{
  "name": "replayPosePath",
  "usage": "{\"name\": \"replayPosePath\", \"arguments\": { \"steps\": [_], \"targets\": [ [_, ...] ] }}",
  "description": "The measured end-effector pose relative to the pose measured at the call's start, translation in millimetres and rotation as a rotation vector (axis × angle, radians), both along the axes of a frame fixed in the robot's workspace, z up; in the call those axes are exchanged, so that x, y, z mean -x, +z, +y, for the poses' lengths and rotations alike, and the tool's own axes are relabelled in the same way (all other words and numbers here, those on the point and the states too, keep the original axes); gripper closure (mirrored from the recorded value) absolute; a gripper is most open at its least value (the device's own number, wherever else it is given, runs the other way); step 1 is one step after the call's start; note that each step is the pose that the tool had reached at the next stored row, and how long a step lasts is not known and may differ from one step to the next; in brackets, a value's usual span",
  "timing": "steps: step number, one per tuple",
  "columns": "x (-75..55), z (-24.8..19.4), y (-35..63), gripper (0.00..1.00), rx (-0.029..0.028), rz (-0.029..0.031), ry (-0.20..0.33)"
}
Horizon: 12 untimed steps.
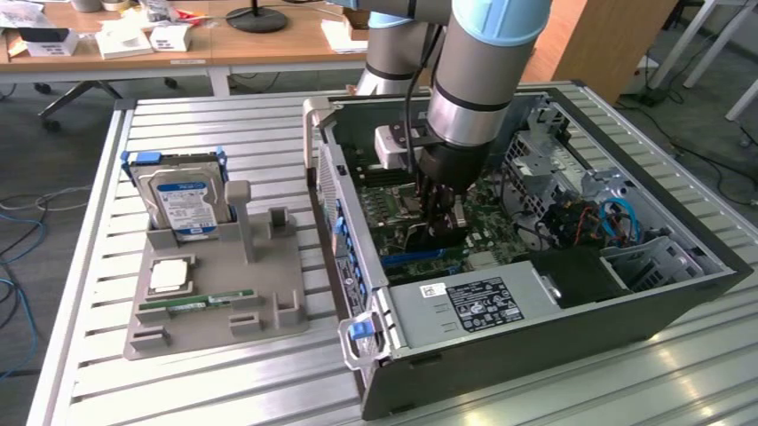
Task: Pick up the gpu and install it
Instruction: 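Insert the gpu into the slot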
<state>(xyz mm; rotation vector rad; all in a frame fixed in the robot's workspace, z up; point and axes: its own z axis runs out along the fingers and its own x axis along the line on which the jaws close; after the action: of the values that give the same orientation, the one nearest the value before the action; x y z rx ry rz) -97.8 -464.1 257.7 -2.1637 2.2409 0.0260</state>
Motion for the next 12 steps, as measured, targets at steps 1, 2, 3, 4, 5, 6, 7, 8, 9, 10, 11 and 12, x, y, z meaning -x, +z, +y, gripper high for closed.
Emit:
{"name": "replayPosePath", "arguments": {
  "steps": [1,2,3,4,5,6,7,8,9,10,11,12],
  "targets": [
    [0.0,0.0,-1.6,0.74,0.0002,0.0001,0.0],
    [0.0,0.0,-2.6,0.74,0.0002,0.0001,0.0],
    [0.0,0.0,-3.5,0.74,0.0002,0.0001,0.0],
    [0.0,0.0,-3.7,0.74,0.0002,0.0001,0.0],
    [0.0,0.0,-4.0,0.74,0.0002,0.0001,0.0],
    [0.0,0.0,-4.2,0.74,0.0002,0.0001,0.0],
    [0.0,0.0,-4.3,0.74,0.0002,0.0001,0.0],
    [0.0,0.0,-4.6,0.74,0.0002,0.0001,0.0],
    [0.0,0.0,-4.8,0.74,0.0002,0.0001,0.0],
    [0.0,0.0,-4.9,0.74,0.0002,0.0001,0.0],
    [0.0,0.0,-5.1,0.74,0.0002,0.0001,0.0],
    [0.0,0.0,-5.3,0.74,0.0002,0.0001,0.0]
  ]
}}
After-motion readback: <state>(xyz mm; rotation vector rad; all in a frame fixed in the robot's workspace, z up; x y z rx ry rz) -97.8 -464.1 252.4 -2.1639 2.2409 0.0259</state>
